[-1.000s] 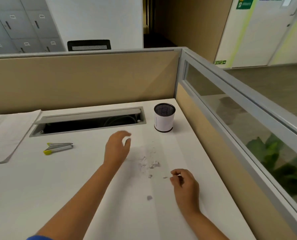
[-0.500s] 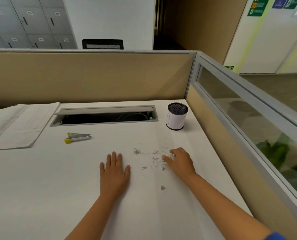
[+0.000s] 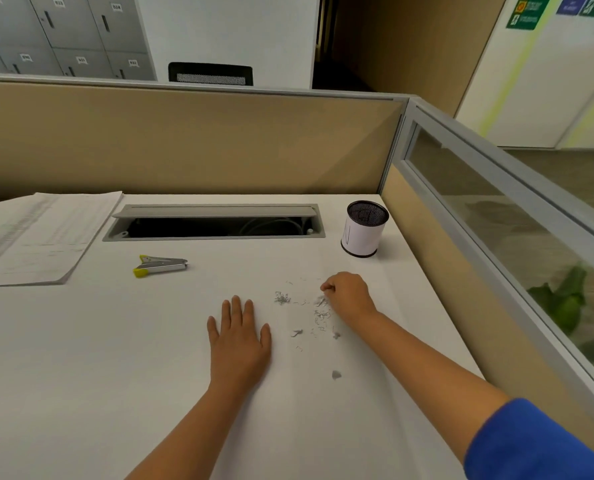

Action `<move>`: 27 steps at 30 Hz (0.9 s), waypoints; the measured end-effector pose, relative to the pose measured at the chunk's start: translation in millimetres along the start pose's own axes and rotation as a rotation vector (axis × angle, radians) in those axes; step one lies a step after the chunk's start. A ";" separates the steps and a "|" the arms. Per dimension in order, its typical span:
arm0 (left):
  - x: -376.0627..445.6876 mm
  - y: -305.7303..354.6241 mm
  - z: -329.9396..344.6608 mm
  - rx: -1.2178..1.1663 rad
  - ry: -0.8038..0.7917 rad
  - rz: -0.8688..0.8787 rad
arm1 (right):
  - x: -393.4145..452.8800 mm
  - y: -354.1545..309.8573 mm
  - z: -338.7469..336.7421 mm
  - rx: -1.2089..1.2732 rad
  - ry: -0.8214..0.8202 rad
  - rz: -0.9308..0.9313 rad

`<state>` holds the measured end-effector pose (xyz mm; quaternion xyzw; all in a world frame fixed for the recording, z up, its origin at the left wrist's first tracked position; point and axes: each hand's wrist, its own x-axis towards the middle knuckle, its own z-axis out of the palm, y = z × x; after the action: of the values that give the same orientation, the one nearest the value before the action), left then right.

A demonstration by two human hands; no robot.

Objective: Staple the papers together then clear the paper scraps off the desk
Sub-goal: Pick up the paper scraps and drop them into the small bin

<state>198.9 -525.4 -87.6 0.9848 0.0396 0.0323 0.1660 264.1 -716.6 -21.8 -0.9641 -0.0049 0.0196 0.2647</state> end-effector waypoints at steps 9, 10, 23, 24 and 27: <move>1.0 2.3 -1.0 0.004 -0.018 -0.002 | 8.6 -2.0 22.1 -0.204 -0.076 -0.023; 0.8 2.1 -0.9 0.008 -0.021 -0.005 | 8.6 -0.9 24.0 -0.234 -0.075 -0.036; 7.6 -1.2 2.4 0.019 -0.033 0.005 | 75.1 -1.6 -70.4 0.036 0.161 0.032; 7.4 -1.1 2.9 0.011 -0.029 0.005 | 86.8 -0.6 -81.9 -0.006 0.209 0.046; 7.4 -0.1 3.8 0.007 -0.016 0.006 | 114.2 8.2 -107.3 -0.112 0.306 0.101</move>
<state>206.5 -525.9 -90.8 0.9857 0.0357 0.0246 0.1628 382.5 -776.2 62.2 -0.9681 0.0826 -0.1144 0.2072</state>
